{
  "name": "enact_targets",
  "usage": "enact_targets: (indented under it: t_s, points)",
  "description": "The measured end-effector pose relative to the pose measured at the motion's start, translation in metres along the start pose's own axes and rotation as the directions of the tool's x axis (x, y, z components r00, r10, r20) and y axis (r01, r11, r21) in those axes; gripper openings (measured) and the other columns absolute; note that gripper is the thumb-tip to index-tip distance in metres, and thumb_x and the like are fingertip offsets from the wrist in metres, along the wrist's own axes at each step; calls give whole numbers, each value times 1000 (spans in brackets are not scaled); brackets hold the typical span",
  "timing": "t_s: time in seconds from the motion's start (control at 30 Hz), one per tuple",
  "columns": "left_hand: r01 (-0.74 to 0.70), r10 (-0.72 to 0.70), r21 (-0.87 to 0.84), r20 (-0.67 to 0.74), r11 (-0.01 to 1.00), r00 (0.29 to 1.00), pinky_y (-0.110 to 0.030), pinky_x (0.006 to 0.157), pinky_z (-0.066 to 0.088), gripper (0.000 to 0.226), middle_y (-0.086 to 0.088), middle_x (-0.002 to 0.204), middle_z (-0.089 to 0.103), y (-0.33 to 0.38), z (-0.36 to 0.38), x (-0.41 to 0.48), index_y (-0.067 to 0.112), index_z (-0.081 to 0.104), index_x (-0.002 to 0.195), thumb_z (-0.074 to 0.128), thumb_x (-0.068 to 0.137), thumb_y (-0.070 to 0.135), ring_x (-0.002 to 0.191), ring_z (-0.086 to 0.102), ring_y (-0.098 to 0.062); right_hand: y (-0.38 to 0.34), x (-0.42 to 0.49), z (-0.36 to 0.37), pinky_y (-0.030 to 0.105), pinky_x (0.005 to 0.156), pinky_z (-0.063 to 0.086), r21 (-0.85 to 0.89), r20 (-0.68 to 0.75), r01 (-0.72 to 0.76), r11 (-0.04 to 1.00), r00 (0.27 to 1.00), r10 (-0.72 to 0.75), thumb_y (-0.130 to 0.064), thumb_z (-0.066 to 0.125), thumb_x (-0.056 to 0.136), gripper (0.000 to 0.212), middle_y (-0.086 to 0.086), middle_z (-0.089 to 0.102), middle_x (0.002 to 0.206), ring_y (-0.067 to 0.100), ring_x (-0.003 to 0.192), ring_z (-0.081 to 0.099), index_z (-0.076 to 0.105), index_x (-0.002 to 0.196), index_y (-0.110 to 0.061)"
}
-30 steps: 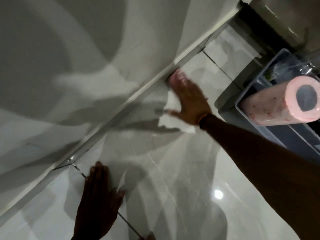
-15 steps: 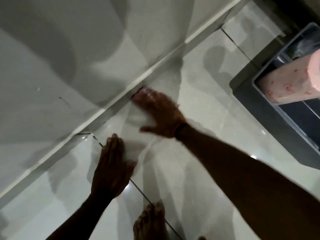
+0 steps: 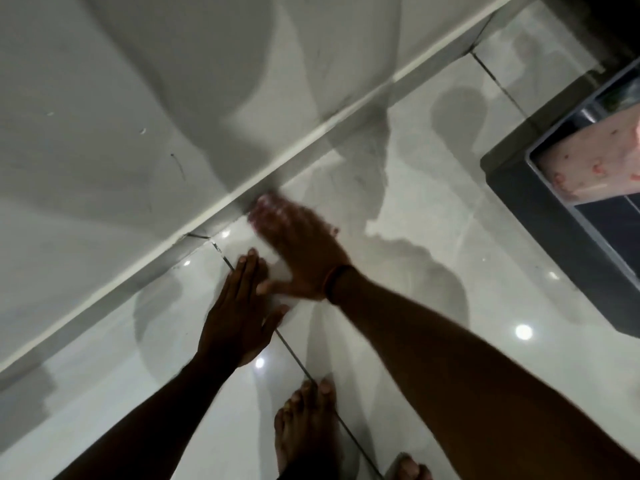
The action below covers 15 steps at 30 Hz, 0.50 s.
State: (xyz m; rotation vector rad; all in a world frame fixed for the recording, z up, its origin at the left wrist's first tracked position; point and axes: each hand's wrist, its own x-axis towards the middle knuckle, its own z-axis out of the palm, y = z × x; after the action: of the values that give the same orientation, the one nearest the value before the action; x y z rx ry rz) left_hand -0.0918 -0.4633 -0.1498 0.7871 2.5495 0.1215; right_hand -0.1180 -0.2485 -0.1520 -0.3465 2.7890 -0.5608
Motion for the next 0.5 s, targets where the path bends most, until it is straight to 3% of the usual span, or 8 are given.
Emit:
enact_targets:
  t_s: [0.07,0.17,0.23,0.27,0.4,0.43,0.5]
  points:
    - [22,-22,-2,14,1000,1000,-44,135,13,96,-15,177,-2,2,3,-2,4,6,166,18,99,72,165,-2,-30,-4,1,8,60,138,13,-9,-12,27,1000,1000,-27,-86,39,94,103,5,4,184,31,171,3,11,174,-29]
    - [44,-44,-24,10,999,999,-41,134,9,96,-14,177,-4,2,5,-3,5,2,166,21,100,71,165,-2,-29,0,11,2,58,139,1,97,-78,-283,954,954,291,-77,36,103,89,2,-2,184,31,171,-4,5,174,-32]
    - [23,-23,-12,28,1000,999,-42,134,10,97,-16,177,-2,-2,2,-1,5,1,166,20,100,72,165,-1,-30,-15,18,5,57,139,-5,156,-88,-390,908,910,406,-76,27,102,89,3,-4,184,33,171,-7,3,174,-29]
    - [3,-4,9,34,1000,999,-45,135,13,96,-18,177,1,-5,1,0,3,3,166,20,100,71,165,2,-32,-27,19,9,59,139,-3,160,-89,-360,919,922,377,-75,23,102,89,5,-3,184,35,171,-6,3,174,-27]
    - [-15,11,68,49,998,999,-53,133,21,95,-26,175,9,-15,-5,0,-3,12,164,13,102,69,164,8,-39,-25,7,22,58,139,8,4,-47,-21,1000,999,21,-67,25,106,81,5,5,184,32,171,5,12,174,-25]
    - [10,-11,41,33,999,999,-52,133,21,96,-25,175,10,-15,-5,-1,-3,13,164,17,101,70,164,10,-38,-11,6,17,56,139,8,-9,-43,-19,1000,999,18,-65,30,108,78,5,6,184,32,171,6,12,174,-27]
    - [29,-29,7,-7,1000,1000,-48,133,19,97,-23,176,9,-13,-2,-1,-1,11,165,27,100,70,164,11,-36,13,9,4,57,139,8,34,-60,-181,983,981,182,-61,37,109,76,6,9,184,33,171,7,13,174,-28]
